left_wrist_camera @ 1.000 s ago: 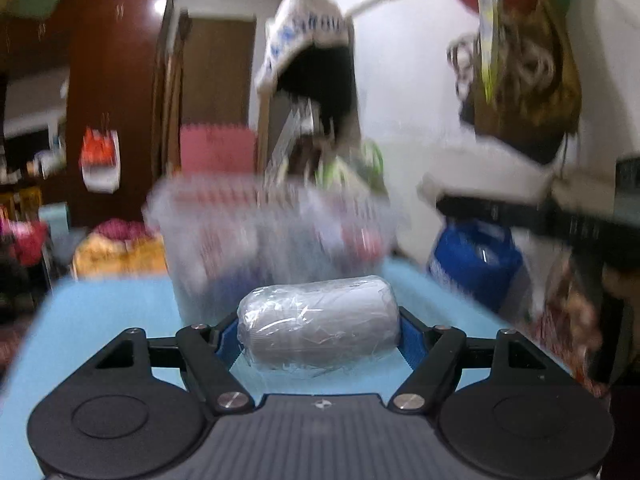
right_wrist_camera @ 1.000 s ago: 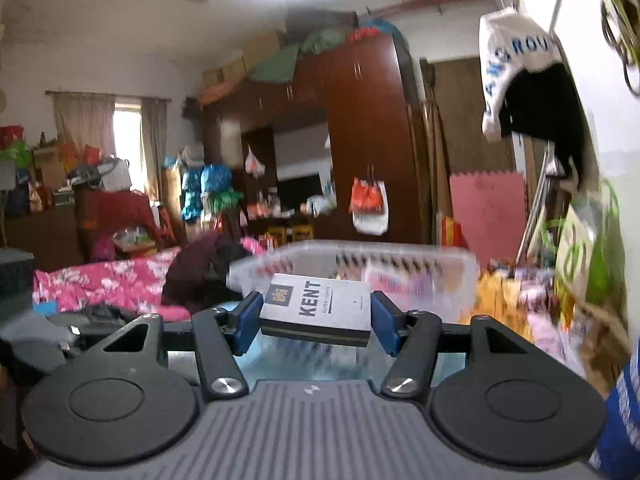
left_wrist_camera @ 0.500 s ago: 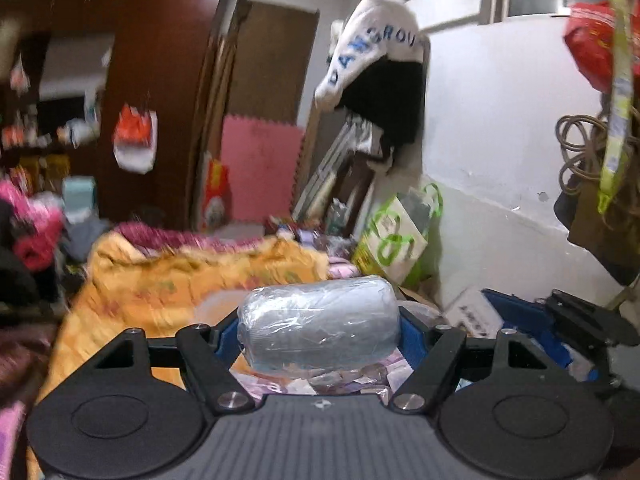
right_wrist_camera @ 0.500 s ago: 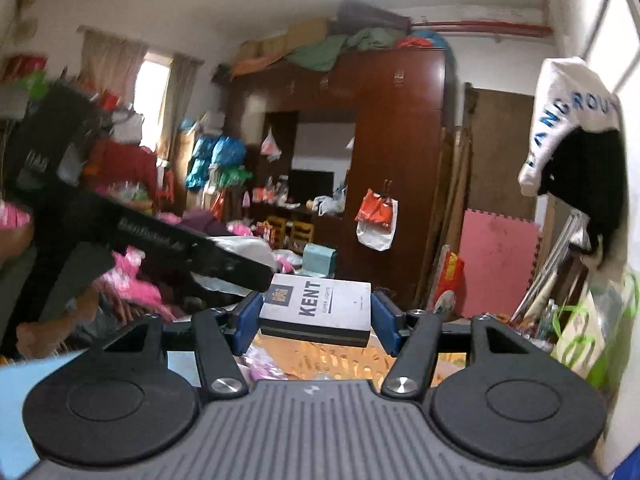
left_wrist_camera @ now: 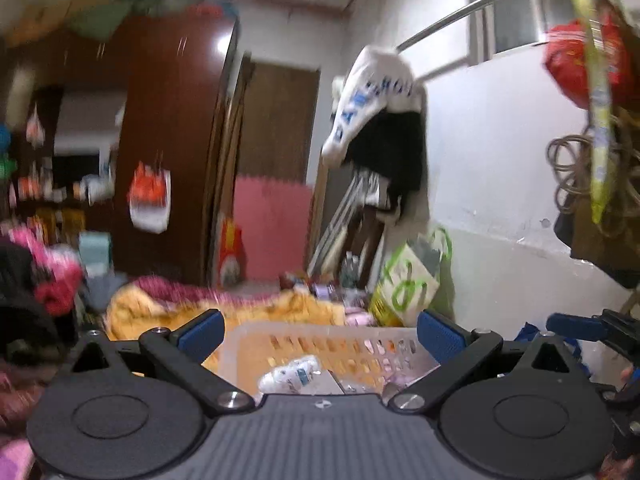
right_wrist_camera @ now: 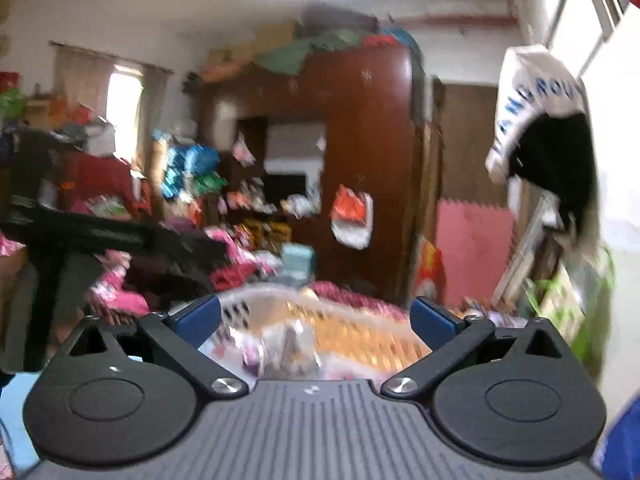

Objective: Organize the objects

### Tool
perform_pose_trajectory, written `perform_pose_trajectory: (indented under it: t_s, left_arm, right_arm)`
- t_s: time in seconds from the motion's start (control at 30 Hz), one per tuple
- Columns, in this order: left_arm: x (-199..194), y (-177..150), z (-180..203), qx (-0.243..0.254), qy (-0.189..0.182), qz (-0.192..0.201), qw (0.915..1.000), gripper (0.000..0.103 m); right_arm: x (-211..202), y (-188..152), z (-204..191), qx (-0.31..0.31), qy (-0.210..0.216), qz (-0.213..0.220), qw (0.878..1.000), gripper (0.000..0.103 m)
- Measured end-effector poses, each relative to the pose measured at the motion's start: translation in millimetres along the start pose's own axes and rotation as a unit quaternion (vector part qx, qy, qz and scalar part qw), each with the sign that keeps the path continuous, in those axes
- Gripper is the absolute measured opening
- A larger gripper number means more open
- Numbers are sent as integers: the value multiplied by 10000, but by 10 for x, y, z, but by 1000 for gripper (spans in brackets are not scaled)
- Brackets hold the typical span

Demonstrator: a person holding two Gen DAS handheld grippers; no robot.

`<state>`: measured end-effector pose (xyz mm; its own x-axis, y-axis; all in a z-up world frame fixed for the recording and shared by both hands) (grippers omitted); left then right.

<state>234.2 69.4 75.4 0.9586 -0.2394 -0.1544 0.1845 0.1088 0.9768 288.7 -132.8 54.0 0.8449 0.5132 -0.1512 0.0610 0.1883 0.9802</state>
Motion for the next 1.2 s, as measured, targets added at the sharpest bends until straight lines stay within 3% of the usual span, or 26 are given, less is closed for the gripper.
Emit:
perform_pose_trajectory:
  t_s: [0.17, 0.27, 0.37, 0.73, 1.2]
  left_arm:
    - [-151, -104, 254, 444, 167, -130, 9988, 103]
    - [-167, -216, 337, 554, 440, -548, 9960, 103]
    - [-171, -308, 423, 595, 302, -903, 9937, 103]
    - [-229, -454, 347, 503, 384, -1157, 9913, 103]
    - [-134, -570, 328, 526, 417, -1388, 9880, 103]
  right_arm:
    - [-228, -219, 4, -169, -630, -219, 9976, 103]
    - [-215, -225, 43, -125, -503, -171, 9985, 103]
    - [-118, -206, 85, -233, -407, -449, 9979, 103]
    - [14, -426, 214, 140, -433, -996, 9940, 103]
    - [-92, -477, 305, 339, -623, -917, 9933, 103]
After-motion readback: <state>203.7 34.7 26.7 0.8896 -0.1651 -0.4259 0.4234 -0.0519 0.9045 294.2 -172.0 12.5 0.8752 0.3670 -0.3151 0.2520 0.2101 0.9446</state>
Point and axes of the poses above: each gripper's, at about its wrist camera, not at the fingertips, and x roughly the way its jaws point, z to its right, y to its top, the point moved 8 cm from there along x, roughly the way its jaws point, and after that the axes turned 12 degrees about -y, right-handed, at the moved point
